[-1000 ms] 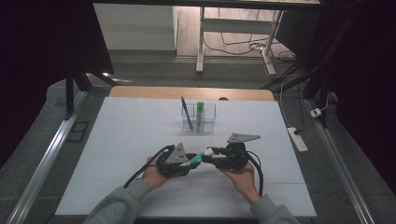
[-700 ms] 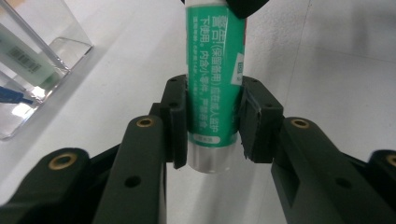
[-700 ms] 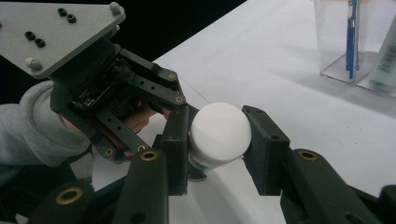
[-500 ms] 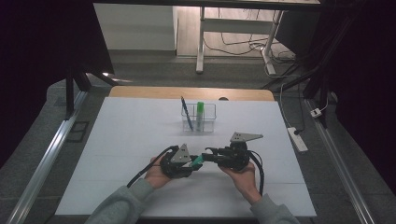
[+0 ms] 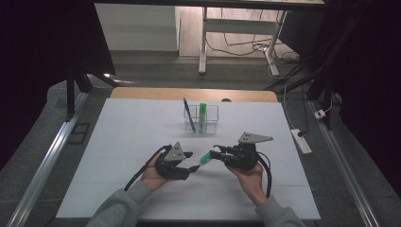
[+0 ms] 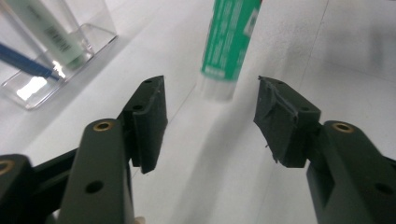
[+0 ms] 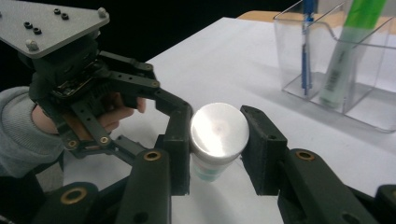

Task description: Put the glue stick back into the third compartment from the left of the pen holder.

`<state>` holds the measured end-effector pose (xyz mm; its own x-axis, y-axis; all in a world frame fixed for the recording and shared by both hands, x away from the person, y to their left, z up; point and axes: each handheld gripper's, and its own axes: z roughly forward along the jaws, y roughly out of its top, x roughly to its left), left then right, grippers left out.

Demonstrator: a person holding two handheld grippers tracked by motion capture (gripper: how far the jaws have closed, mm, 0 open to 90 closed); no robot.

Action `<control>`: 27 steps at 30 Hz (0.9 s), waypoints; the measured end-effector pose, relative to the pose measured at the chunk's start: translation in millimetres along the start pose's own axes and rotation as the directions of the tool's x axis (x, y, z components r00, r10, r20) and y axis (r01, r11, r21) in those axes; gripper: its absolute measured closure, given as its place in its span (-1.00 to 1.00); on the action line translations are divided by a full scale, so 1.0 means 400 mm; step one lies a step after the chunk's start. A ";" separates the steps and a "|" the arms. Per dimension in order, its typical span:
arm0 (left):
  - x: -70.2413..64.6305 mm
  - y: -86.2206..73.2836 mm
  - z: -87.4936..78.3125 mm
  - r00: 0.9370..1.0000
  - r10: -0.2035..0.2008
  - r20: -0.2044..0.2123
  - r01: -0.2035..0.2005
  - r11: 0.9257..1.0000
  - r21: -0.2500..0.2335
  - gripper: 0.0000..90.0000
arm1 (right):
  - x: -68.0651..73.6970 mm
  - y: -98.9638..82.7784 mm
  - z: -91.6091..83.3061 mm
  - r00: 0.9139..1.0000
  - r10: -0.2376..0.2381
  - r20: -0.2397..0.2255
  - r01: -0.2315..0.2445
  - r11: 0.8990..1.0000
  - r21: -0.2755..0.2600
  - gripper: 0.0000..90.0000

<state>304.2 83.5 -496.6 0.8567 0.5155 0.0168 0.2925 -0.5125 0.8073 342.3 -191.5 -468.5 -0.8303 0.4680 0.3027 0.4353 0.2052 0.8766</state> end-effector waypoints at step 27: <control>0.059 -0.149 -0.188 0.981 -0.152 -0.119 0.154 0.988 0.015 -0.21 | -0.045 0.117 -0.058 0.991 -0.017 0.133 0.030 0.995 -0.098 0.43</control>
<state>274.8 178.0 -500.0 0.7458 0.6652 -0.0359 0.4275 -0.4366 0.7916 369.7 -210.4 -424.1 -0.7836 0.5749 0.2354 0.3739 0.1339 0.9178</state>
